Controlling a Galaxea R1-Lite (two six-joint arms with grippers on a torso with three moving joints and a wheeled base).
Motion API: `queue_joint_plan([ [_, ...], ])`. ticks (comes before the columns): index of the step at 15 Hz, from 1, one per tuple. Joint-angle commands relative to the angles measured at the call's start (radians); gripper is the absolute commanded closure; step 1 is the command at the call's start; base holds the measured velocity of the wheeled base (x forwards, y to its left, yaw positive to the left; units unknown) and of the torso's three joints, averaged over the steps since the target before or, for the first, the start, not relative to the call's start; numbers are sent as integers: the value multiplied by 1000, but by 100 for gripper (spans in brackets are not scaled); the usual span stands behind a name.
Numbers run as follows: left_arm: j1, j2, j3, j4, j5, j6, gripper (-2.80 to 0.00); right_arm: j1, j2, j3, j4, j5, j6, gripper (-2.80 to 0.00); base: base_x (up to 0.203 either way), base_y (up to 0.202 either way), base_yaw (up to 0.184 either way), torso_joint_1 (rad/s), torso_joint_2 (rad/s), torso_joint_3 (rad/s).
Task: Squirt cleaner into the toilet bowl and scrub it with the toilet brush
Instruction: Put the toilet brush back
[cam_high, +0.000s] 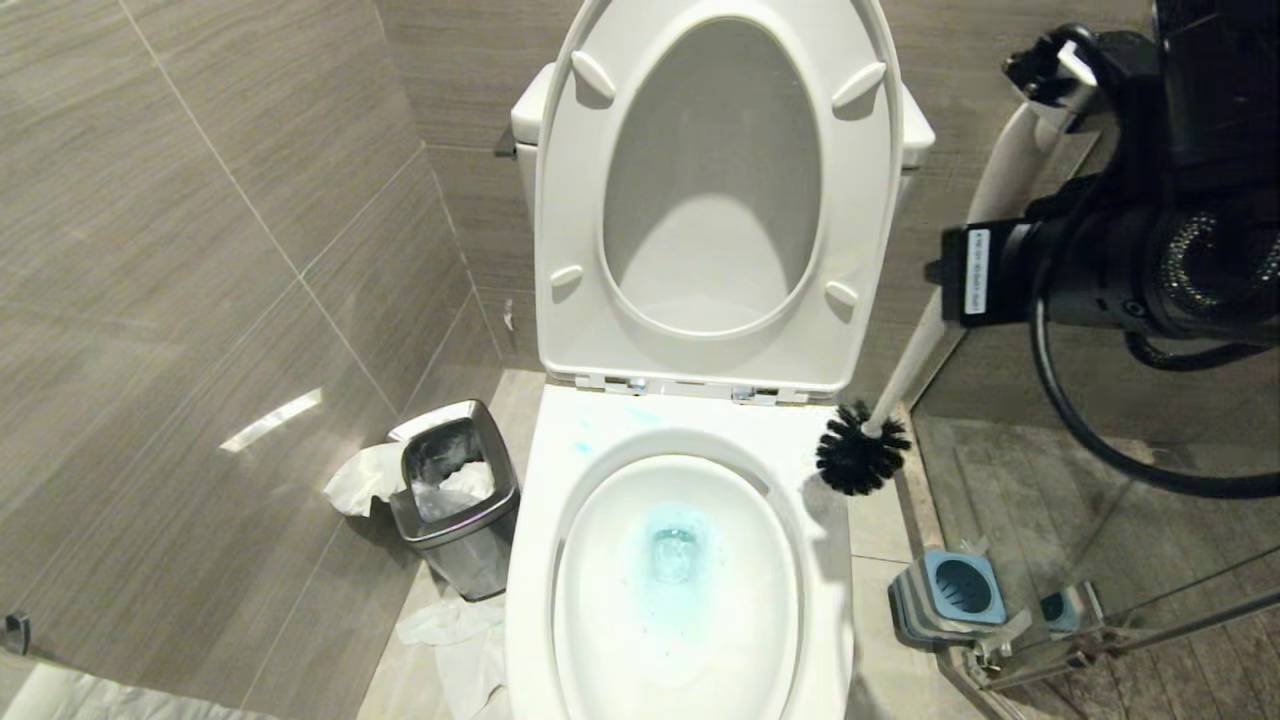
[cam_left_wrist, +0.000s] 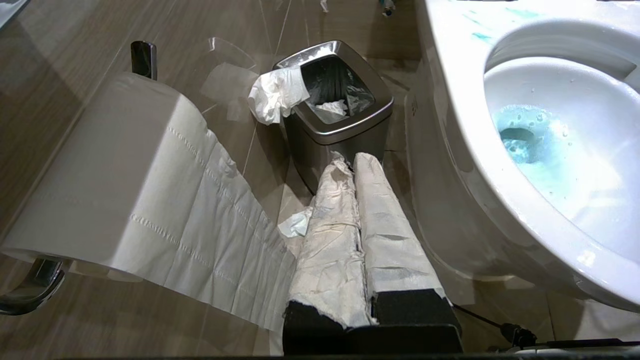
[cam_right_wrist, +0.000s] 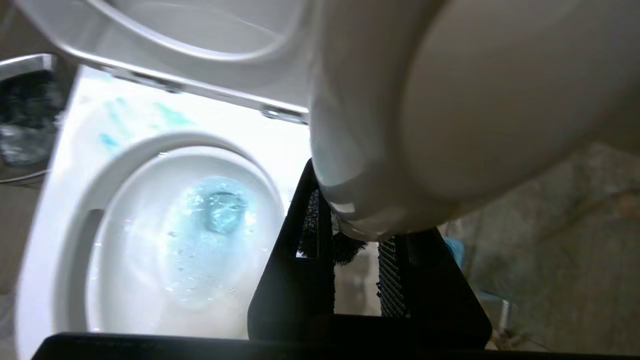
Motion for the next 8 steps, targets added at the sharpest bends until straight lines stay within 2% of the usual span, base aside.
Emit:
queue_joint_plan([
  [1,1,1,0,0,0,0,0,-100,-81,78,0,26,2,0,0,0,0,0,0,0],
  [4,0,1,0,0,0,0,0,-246,-113,190,-37,92,1,0,0,0,0,0,0,0],
  [8,-1,1,0,0,0,0,0,-390,-105,405,-276,141,-23,0,0,0,0,0,0,0],
])
